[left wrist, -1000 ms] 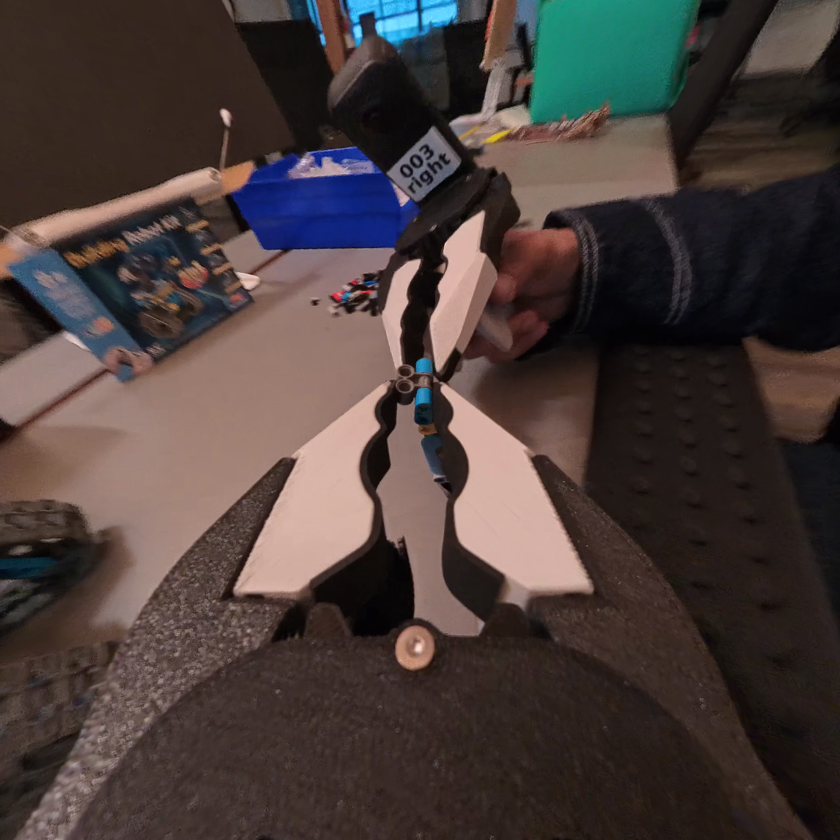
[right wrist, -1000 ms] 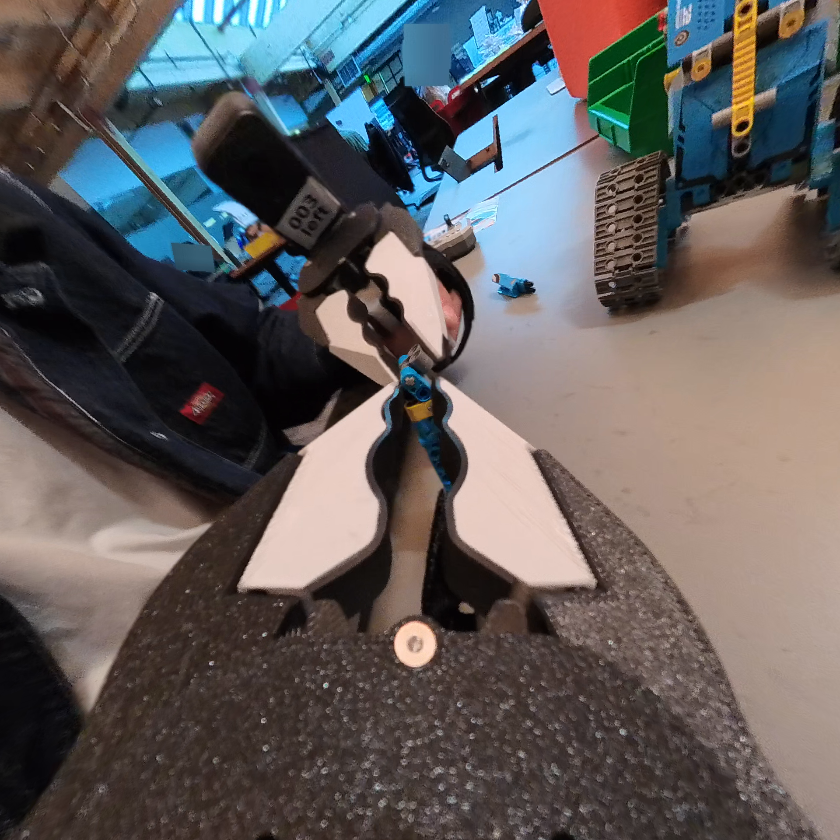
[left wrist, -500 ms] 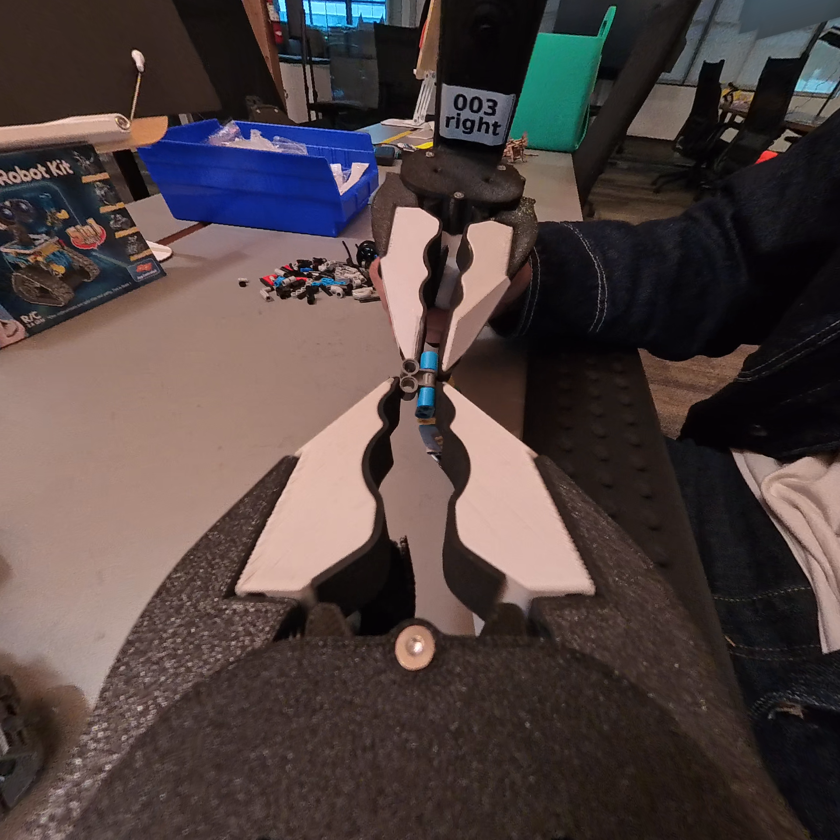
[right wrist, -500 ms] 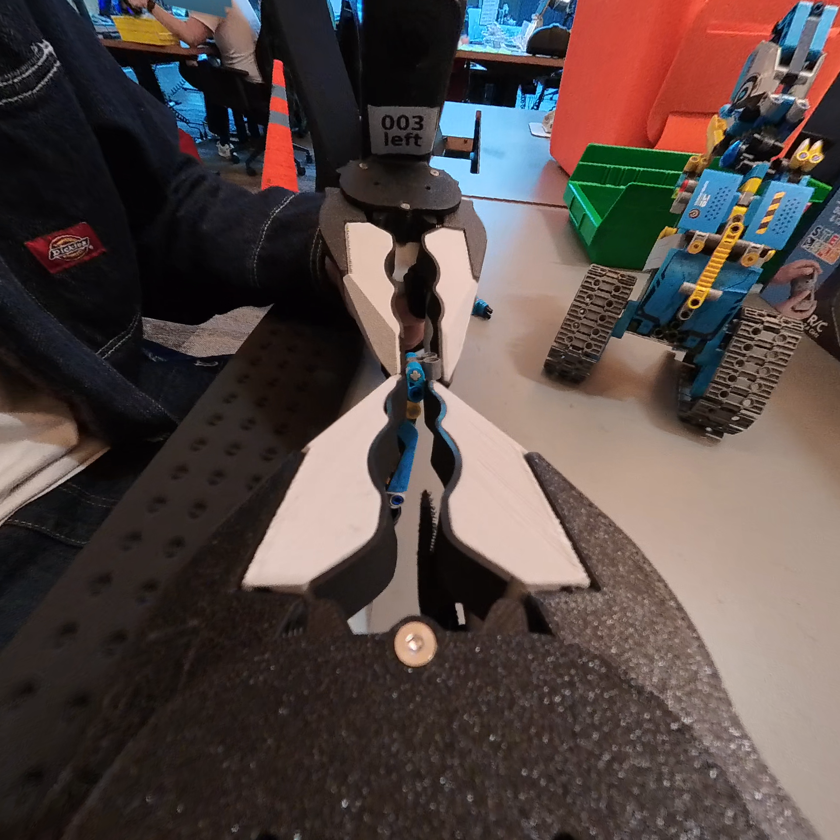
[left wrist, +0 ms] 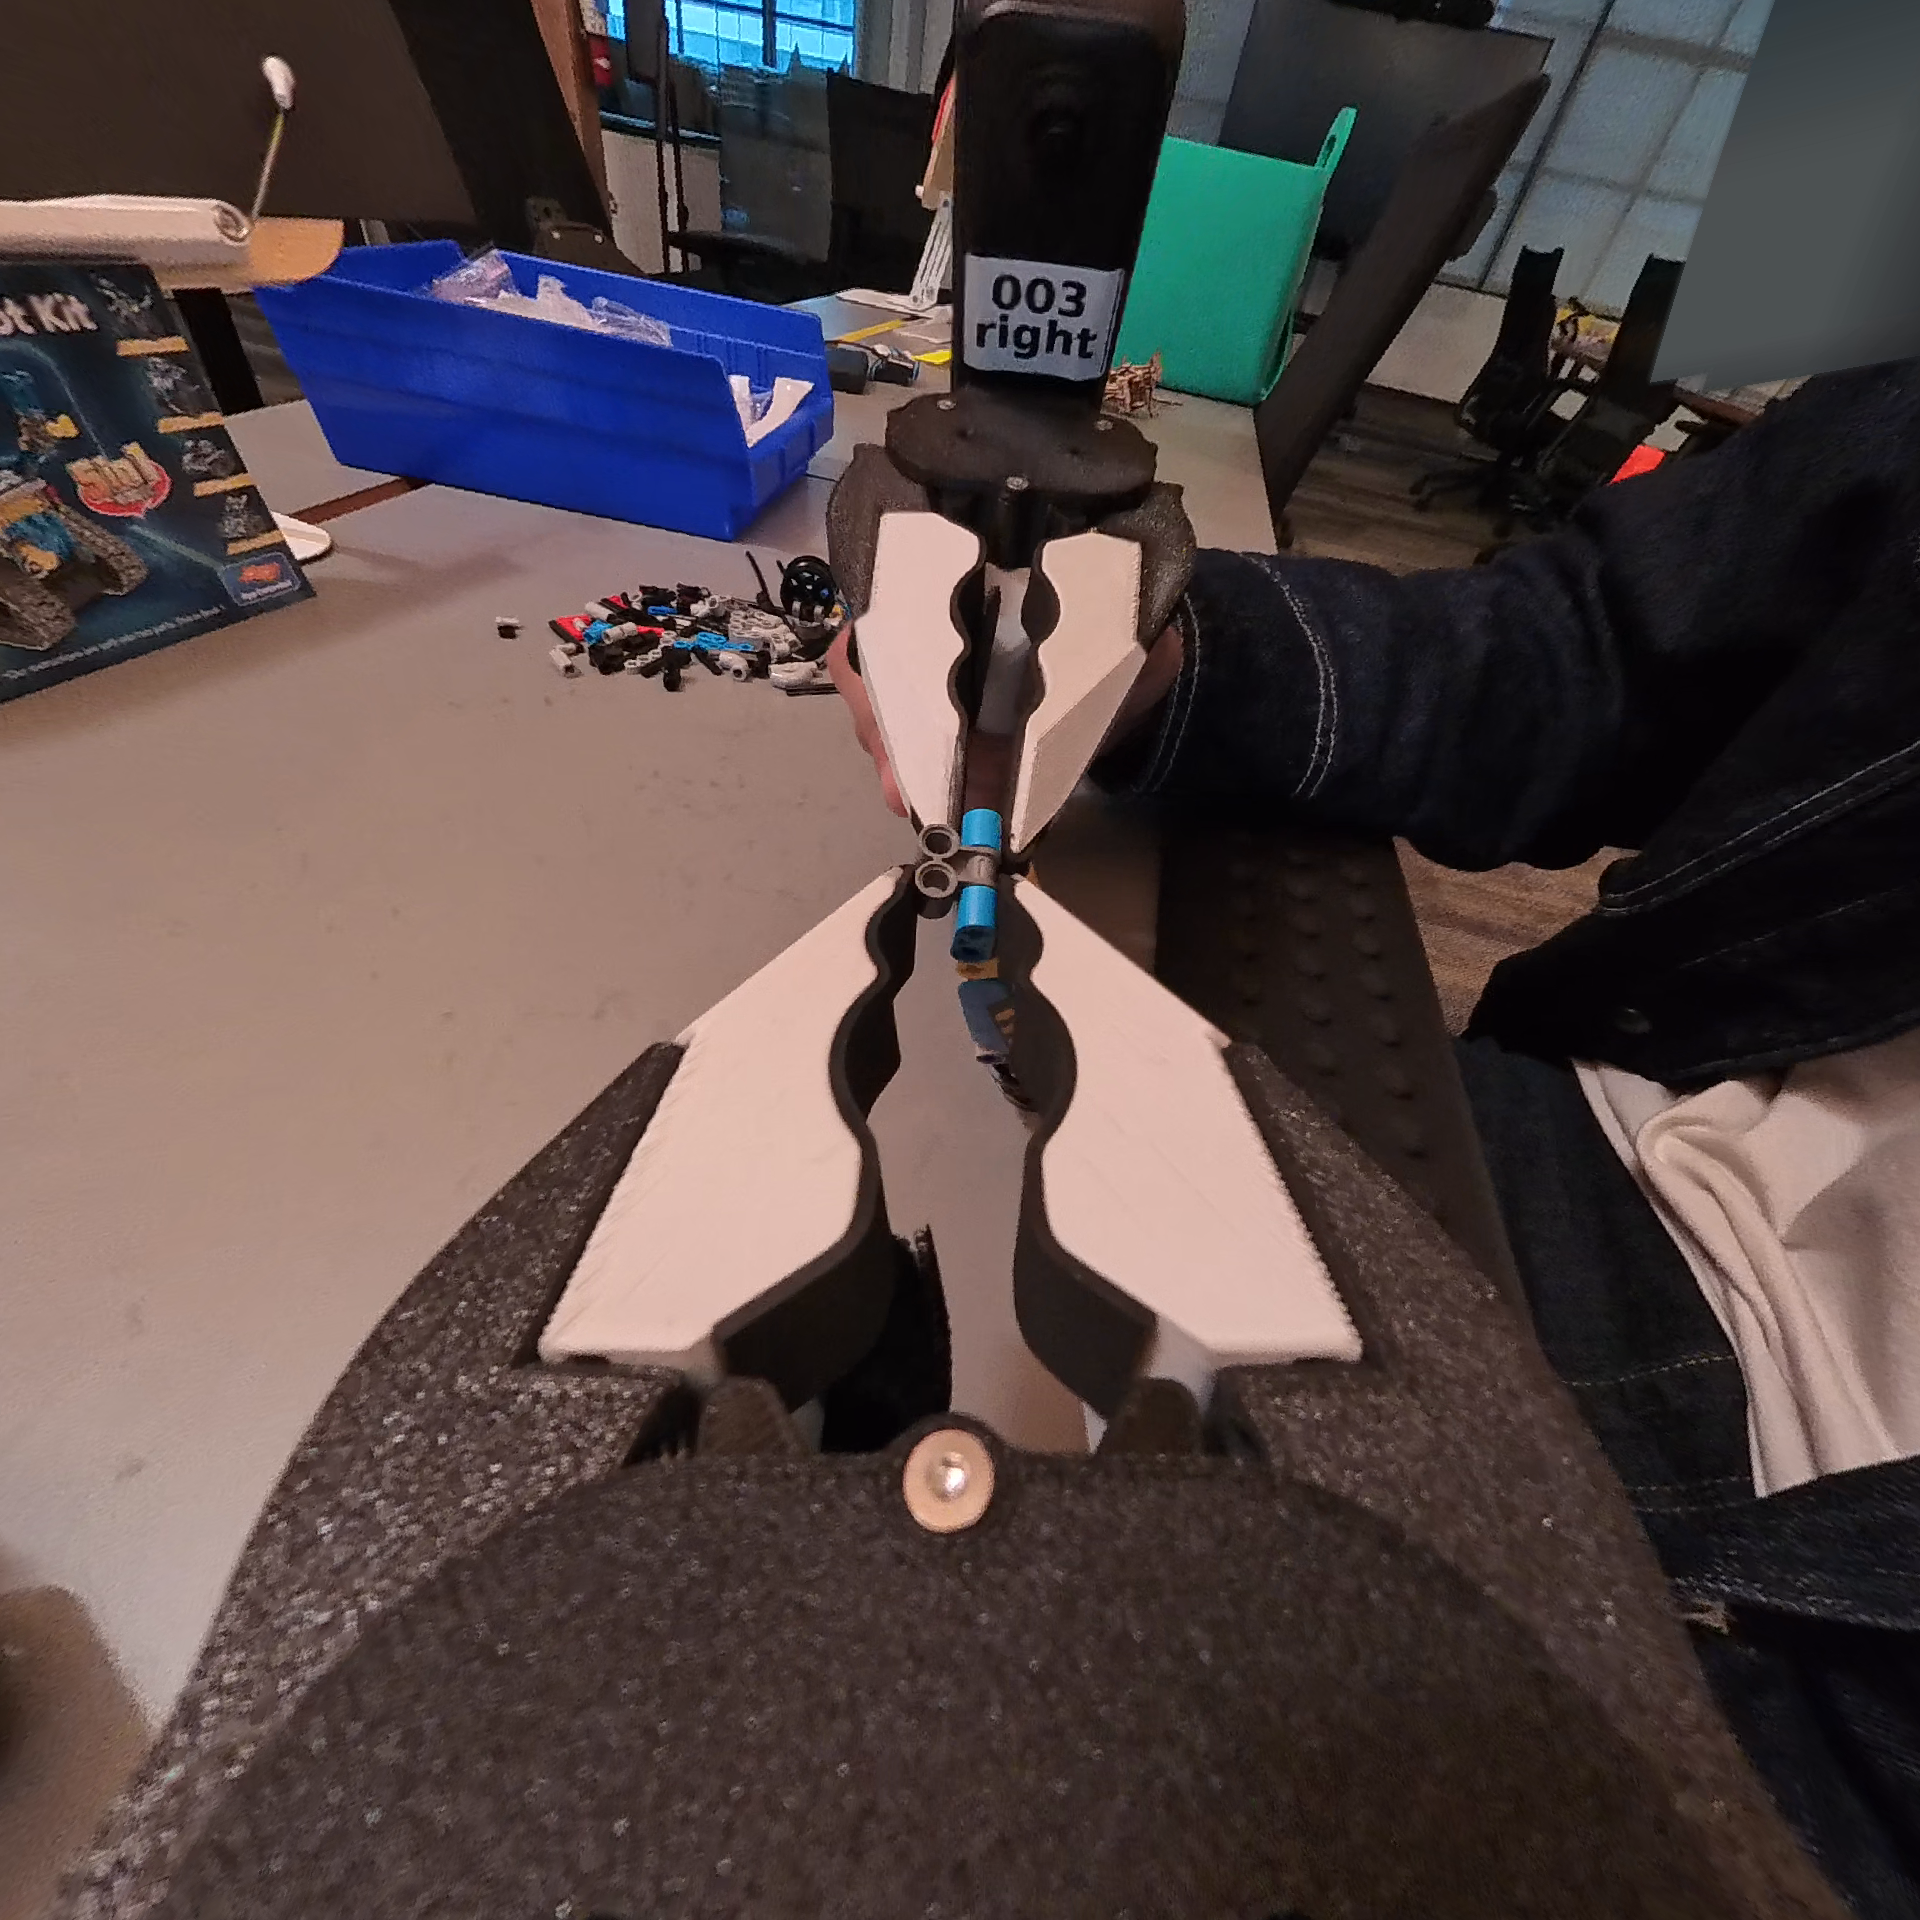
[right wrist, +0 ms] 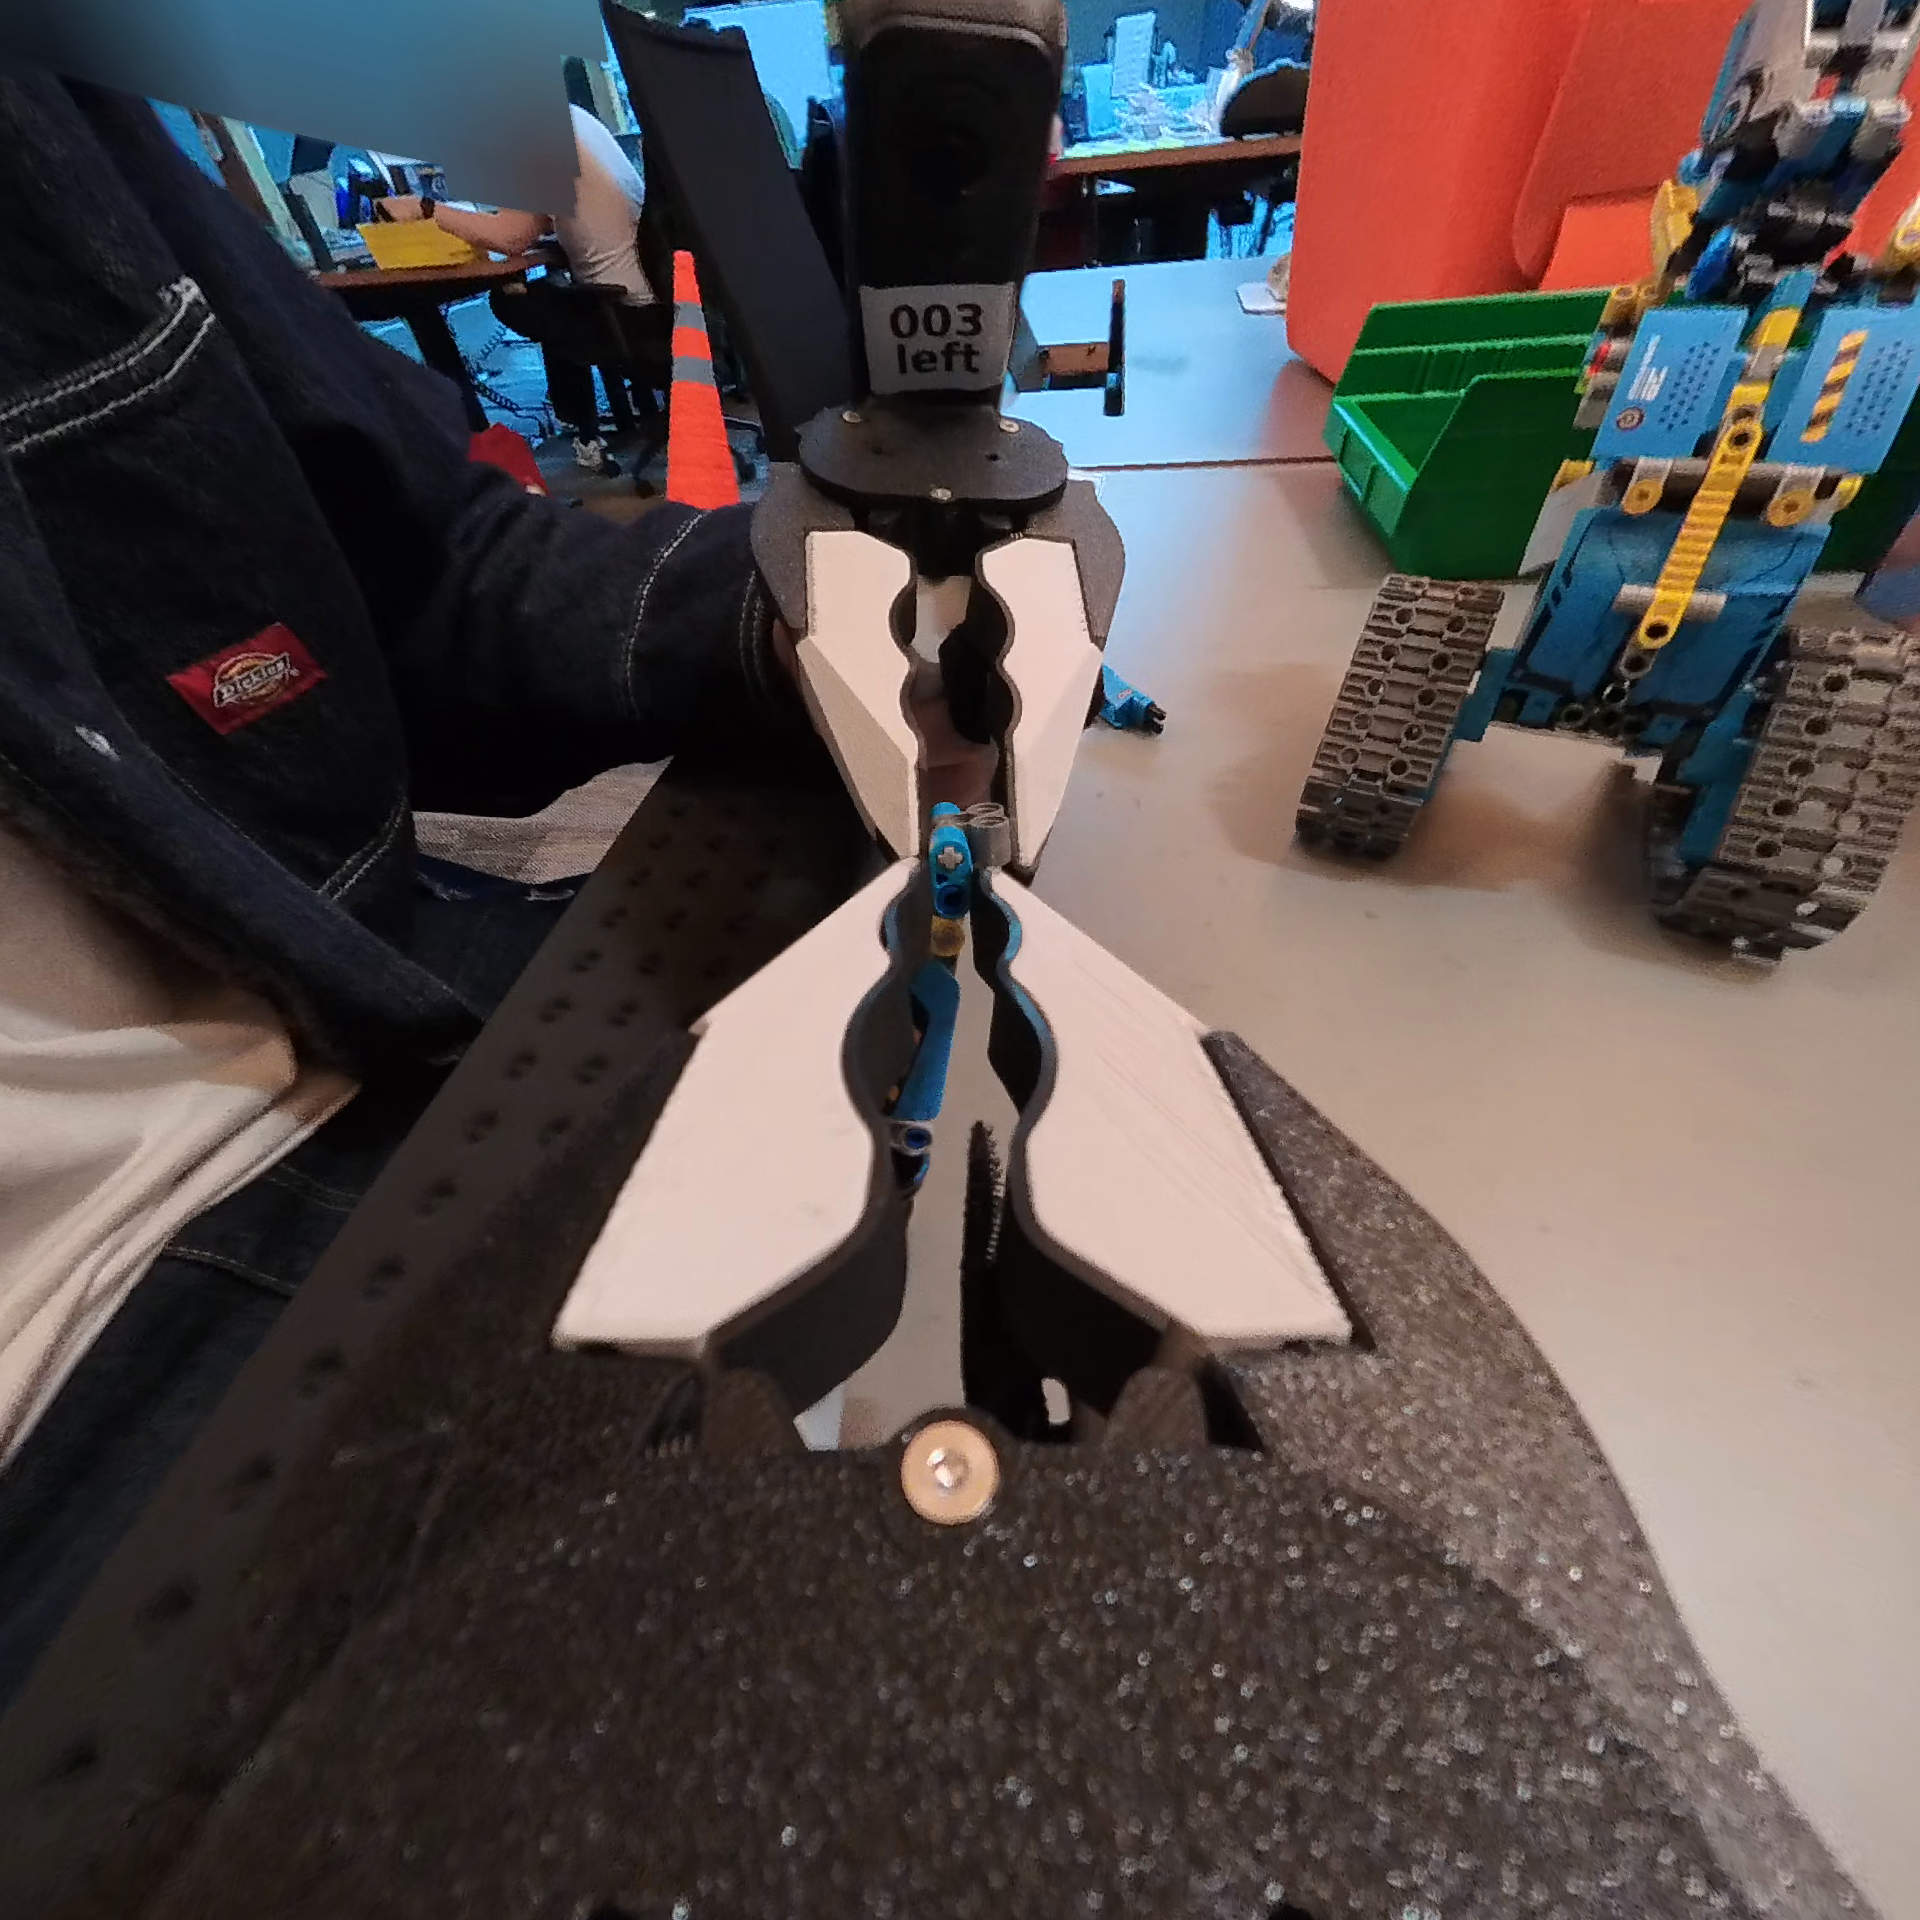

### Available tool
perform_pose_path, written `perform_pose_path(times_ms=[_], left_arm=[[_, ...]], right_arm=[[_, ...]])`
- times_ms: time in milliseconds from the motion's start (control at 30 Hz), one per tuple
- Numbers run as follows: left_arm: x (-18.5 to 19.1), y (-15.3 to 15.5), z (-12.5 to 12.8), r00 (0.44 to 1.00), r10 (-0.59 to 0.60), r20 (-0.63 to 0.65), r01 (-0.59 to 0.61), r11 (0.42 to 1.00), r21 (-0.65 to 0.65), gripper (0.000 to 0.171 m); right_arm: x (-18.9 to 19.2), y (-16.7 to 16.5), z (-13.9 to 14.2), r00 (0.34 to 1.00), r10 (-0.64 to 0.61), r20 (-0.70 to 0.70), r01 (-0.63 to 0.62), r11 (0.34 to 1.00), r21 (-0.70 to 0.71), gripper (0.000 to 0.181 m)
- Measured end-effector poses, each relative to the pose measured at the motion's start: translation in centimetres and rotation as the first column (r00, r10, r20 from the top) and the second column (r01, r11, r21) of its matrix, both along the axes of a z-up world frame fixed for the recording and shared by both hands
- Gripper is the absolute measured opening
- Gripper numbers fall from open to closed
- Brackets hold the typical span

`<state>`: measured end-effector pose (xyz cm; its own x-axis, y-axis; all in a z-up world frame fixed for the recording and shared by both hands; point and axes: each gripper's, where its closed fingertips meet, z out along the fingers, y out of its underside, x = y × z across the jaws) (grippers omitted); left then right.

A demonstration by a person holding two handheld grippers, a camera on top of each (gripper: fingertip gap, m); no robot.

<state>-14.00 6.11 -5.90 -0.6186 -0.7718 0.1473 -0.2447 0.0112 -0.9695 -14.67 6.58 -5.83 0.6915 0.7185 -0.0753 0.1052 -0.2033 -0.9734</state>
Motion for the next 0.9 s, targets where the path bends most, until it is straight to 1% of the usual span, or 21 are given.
perform_pose_path(times_ms=[100,133,167,200,233,300,333,367,433,467,500,567,600,633,667,700,767,800,833,867,900], left_arm=[[0.4,0.3,-0.6,0.999,0.035,-0.009,-0.035,0.999,0.035,0.014],[0.5,0.5,-0.5,0.999,0.049,0.0,-0.049,0.998,0.041,0.014],[0.6,0.7,-0.3,0.998,0.062,0.014,-0.062,0.997,0.04,0.014],[0.7,1.0,-0.1,0.997,0.079,0.025,-0.08,0.996,0.036,0.014],[0.8,1.2,0.0,0.995,0.091,0.031,-0.092,0.995,0.034,0.014],[0.9,1.4,0.1,0.994,0.105,0.042,-0.107,0.993,0.044,0.014],[1.0,1.4,0.0,0.993,0.11,0.047,-0.113,0.992,0.056,0.014],[1.1,1.3,-0.1,0.992,0.114,0.051,-0.118,0.991,0.068,0.014],[1.2,1.5,0.0,0.988,0.134,0.079,-0.141,0.985,0.099,0.014],[1.3,1.6,0.0,0.982,0.152,0.113,-0.167,0.976,0.137,0.014],[1.4,1.7,0.0,0.971,0.172,0.165,-0.204,0.957,0.204,0.014],[1.5,1.8,-0.5,0.948,0.184,0.261,-0.273,0.891,0.364,0.015],[1.5,1.7,-0.4,0.94,0.177,0.29,-0.286,0.873,0.395,0.015],[1.4,1.6,-0.4,0.941,0.171,0.292,-0.282,0.873,0.398,0.015],[1.4,1.5,-0.3,0.947,0.166,0.275,-0.264,0.889,0.373,0.015],[1.3,1.5,-0.2,0.957,0.168,0.237,-0.24,0.918,0.315,0.015],[1.1,1.8,0.7,0.975,0.167,0.144,-0.186,0.974,0.127,0.014],[0.9,2.0,1.2,0.985,0.148,0.092,-0.15,0.989,0.014,0.013],[0.7,2.0,1.5,0.991,0.123,0.043,-0.119,0.989,-0.089,0.013],[0.6,1.9,1.6,0.995,0.097,0.005,-0.095,0.982,-0.161,0.013],[0.5,1.8,1.5,0.997,0.08,-0.02,-0.082,0.976,-0.201,0.012]], right_arm=[[0.5,0.2,-0.7,0.996,-0.032,-0.079,0.024,0.995,-0.092,0.007],[1.0,0.5,-0.7,0.994,-0.073,-0.082,0.064,0.993,-0.098,0.015],[1.5,0.8,-0.8,0.99,-0.107,-0.088,0.097,0.989,-0.11,0.033],[1.4,0.7,-1.4,0.991,-0.098,-0.092,0.084,0.985,-0.151,0.046],[1.0,0.7,-2.2,0.993,-0.083,-0.084,0.065,0.977,-0.204,0.052],[0.1,0.9,-3.7,0.997,-0.069,-0.04,0.057,0.967,-0.248,0.05],[-0.3,1.1,-4.1,0.998,-0.067,-0.018,0.061,0.967,-0.249,0.041],[-0.4,1.4,-4.2,0.997,-0.081,0.0,0.079,0.969,-0.234,0.024],[-0.2,1.9,-4.2,0.995,-0.103,0.003,0.101,0.967,-0.234,0.023],[-0.2,1.9,-4.1,0.994,-0.101,-0.04,0.086,0.959,-0.269,0.023],[-0.1,1.9,-4.1,0.99,-0.108,-0.086,0.076,0.949,-0.307,0.022],[0.1,2.0,-4.7,0.989,-0.122,-0.087,0.086,0.937,-0.338,0.022],[0.0,1.9,-4.7,0.99,-0.119,-0.072,0.088,0.938,-0.334,0.022],[0.1,1.8,-4.7,0.993,-0.117,-0.033,0.102,0.947,-0.305,0.022],[0.2,1.8,-4.6,0.993,-0.115,0.025,0.118,0.957,-0.265,0.021],[0.3,1.8,-4.5,0.99,-0.119,0.076,0.133,0.965,-0.226,0.02],[0.4,1.7,-3.1,0.986,-0.123,0.111,0.138,0.981,-0.137,0.02],[0.5,1.6,-2.1,0.987,-0.127,0.102,0.137,0.986,-0.098,0.02],[0.7,1.3,-1.3,0.988,-0.125,0.095,0.132,0.989,-0.067,0.02],[0.8,1.2,-1.2,0.984,-0.127,0.126,0.134,0.99,-0.049,0.02],[0.9,1.1,-1.3,0.976,-0.135,0.173,0.143,0.989,-0.031,0.02]])
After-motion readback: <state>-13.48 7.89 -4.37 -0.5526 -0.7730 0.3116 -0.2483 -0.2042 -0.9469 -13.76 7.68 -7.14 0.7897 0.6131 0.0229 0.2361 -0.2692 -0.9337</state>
